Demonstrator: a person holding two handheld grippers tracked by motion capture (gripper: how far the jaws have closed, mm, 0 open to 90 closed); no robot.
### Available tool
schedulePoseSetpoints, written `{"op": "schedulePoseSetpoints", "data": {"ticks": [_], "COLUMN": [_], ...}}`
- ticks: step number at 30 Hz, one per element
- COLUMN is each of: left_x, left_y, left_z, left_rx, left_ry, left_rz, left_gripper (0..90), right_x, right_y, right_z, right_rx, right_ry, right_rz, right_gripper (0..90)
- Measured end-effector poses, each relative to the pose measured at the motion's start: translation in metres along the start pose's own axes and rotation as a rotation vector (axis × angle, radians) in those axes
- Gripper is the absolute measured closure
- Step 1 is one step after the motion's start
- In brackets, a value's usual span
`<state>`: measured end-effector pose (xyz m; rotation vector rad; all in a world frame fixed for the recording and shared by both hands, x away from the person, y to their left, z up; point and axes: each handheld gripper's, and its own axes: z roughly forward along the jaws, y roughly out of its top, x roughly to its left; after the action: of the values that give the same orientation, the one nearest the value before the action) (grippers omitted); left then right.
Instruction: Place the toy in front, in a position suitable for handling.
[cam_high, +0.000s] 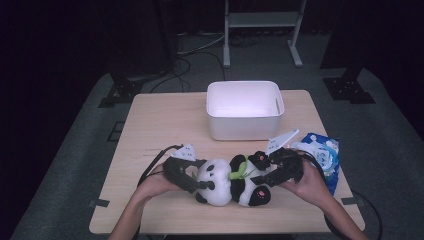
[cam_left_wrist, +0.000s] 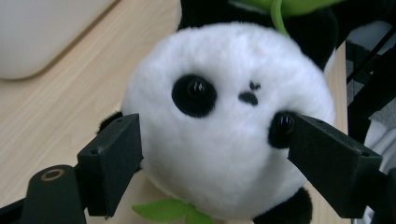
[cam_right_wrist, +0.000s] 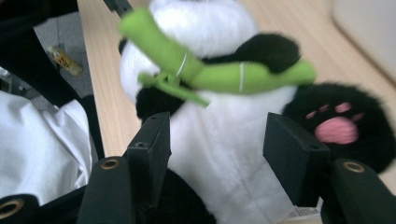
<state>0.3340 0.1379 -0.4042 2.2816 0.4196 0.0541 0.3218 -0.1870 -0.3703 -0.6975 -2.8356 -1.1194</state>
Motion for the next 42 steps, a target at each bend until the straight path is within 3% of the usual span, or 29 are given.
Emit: {"op": "schedulePoseSetpoints", "data": {"ticks": [2,6,11,16,20,22,23,26,30,32,33,34,36,42], "left_x": [0.002,0.004,0.004,0.002,0.002,0.001,0.001,0.001,0.000,0.000,0.000,-0.001,-0.001,-0.001], "left_y": [-0.003,-0.006,-0.009,-0.011,-0.012,-0.012,-0.012,-0.011,-0.011,-0.011,-0.011,-0.011,-0.010,-0.010], "left_z": [0.004,0.012,0.016,0.016,0.015,0.015,0.015,0.015,0.015,0.015,0.015,0.015,0.015,0.015], "left_rx": [0.000,-0.014,-0.017,-0.016,-0.015,-0.015,-0.011,-0.006,-0.002,-0.004,-0.004,0.000,0.006,0.005], "left_ry": [0.000,-0.037,-0.043,-0.043,-0.045,-0.043,-0.042,-0.040,-0.035,-0.033,-0.033,-0.031,-0.030,-0.031], "left_rz": [0.002,-0.015,-0.009,-0.010,-0.012,-0.013,-0.011,-0.009,-0.005,-0.002,-0.002,0.000,0.002,-0.002], "left_gripper": [11.2,7.2,5.8,6.1,6.0,6.1,6.0,6.0,6.0,6.0,6.0,6.0,6.0,6.0], "right_x": [0.000,0.000,0.003,0.008,0.003,0.000,-0.009,-0.022,-0.051,-0.065,-0.065,-0.077,-0.087,-0.109], "right_y": [-0.004,-0.009,-0.013,-0.014,-0.021,-0.023,-0.031,-0.040,-0.053,-0.059,-0.059,-0.062,-0.065,-0.072], "right_z": [0.013,0.016,0.016,0.005,-0.024,-0.030,-0.049,-0.068,-0.091,-0.095,-0.095,-0.095,-0.095,-0.090], "right_rx": [0.049,0.036,0.021,0.002,-0.018,-0.022,-0.044,-0.029,-0.037,-0.028,-0.028,-0.007,0.005,0.017], "right_ry": [-0.009,0.001,-0.002,-0.039,-0.096,-0.109,-0.146,-0.218,-0.289,-0.310,-0.310,-0.338,-0.359,-0.359], "right_rz": [-0.013,-0.011,-0.003,-0.002,0.022,0.030,0.068,0.117,0.212,0.254,0.254,0.275,0.290,0.338], "right_gripper": [38.6,38.2,38.4,38.7,38.6,38.7,39.1,39.5,41.2,41.5,41.5,41.6,41.8,42.7]}}
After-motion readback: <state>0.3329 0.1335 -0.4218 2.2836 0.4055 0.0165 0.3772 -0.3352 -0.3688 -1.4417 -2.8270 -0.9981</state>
